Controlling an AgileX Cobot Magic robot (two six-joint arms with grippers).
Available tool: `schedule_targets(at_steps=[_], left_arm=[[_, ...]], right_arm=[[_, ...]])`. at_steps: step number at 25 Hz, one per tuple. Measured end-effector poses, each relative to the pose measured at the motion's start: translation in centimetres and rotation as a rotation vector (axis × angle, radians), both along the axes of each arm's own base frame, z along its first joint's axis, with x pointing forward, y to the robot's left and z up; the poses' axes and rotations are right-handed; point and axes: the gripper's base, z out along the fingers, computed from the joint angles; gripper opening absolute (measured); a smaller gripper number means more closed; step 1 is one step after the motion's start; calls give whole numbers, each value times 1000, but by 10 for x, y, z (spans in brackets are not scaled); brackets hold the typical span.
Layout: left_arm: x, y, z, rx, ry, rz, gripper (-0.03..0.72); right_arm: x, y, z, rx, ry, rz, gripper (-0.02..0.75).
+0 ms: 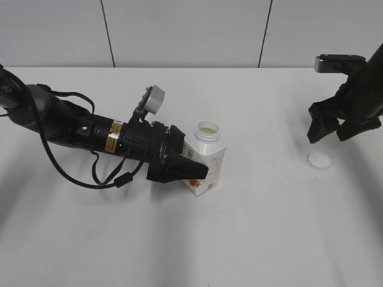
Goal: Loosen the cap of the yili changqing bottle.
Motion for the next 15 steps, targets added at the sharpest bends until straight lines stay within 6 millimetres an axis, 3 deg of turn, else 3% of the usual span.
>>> schedule_targets(at_steps=[15], left_arm=[[-3, 1, -1, 16, 1, -36, 531]], right_arm=[[0, 0, 0, 0, -2, 0, 554]])
